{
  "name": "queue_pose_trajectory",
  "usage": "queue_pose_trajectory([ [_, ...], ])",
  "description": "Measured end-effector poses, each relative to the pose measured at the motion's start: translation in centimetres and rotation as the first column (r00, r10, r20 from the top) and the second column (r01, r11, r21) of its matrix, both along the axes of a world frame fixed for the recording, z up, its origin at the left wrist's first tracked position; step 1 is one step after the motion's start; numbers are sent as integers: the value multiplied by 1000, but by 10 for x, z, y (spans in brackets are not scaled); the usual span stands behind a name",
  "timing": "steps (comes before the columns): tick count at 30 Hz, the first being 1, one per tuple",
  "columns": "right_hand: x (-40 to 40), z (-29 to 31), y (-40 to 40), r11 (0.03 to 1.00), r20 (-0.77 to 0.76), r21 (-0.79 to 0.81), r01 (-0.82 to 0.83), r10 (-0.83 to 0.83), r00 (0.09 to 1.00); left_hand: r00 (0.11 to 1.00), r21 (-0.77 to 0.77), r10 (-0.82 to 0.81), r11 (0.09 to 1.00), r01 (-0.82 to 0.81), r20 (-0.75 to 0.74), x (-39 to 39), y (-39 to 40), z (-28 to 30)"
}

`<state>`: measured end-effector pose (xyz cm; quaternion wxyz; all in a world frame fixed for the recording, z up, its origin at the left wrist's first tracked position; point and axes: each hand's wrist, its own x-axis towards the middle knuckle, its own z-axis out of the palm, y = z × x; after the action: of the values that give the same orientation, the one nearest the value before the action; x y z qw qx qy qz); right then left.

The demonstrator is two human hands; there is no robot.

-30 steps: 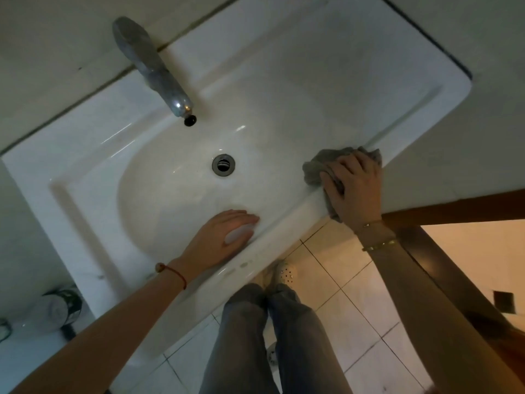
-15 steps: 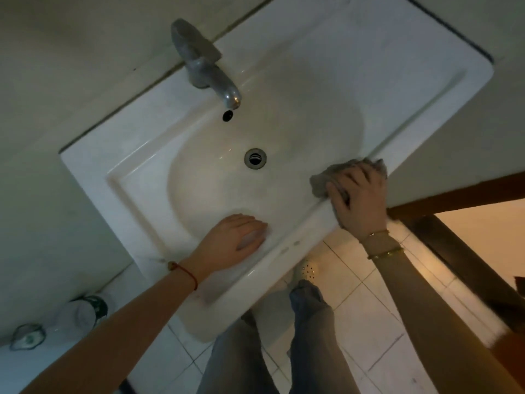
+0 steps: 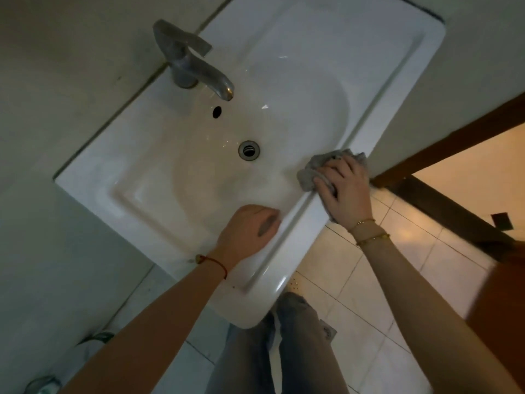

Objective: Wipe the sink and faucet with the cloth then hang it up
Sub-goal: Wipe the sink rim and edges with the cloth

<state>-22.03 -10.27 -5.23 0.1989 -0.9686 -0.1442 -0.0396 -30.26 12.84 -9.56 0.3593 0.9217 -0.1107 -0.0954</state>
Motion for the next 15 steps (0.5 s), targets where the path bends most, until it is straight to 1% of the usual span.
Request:
queue_pose_trajectory([
  [1, -12, 0, 7, 1000, 7, 17, 11, -12, 1000, 1000, 7, -1, 1000, 1, -16, 0, -1, 1],
  [2, -29, 0, 15, 999, 7, 39, -11, 11, 1000, 1000, 12, -5, 1000, 6, -29, 1, -1, 3],
  [5, -80, -1, 28, 981, -7, 90, -173, 175, 985, 999, -13, -19, 1000, 19, -41, 6, -3, 8],
  [7, -70, 1, 19, 961, -9, 63, -270, 271, 962, 999, -25, -14, 1000, 13, -44, 4, -3, 6],
  [8, -54, 1, 12, 958, -4, 42, -285, 285, 959, 999, -10, -9, 1000, 8, -45, 4, -3, 5],
  [9, -34, 0, 5, 966, 10, 20, -259, 259, 966, 999, 8, 1, 1000, -1, -50, 4, -2, 2],
  [10, -10, 0, -2, 981, 21, 12, -194, 194, 981, 999, 19, 13, 1000, -12, -53, 3, -2, 0],
  [12, 33, 3, -15, 1000, 24, 7, -23, 23, 999, 999, 18, 24, 1000, -23, -42, 1, -1, -2],
  [14, 36, 1, -10, 997, 27, -7, 79, -79, 996, 999, 13, 22, 1000, -21, -38, 1, -2, -2],
  [15, 24, 0, -3, 997, 27, -4, 80, -80, 996, 999, 13, 24, 1000, -23, -42, 1, -2, -2],
])
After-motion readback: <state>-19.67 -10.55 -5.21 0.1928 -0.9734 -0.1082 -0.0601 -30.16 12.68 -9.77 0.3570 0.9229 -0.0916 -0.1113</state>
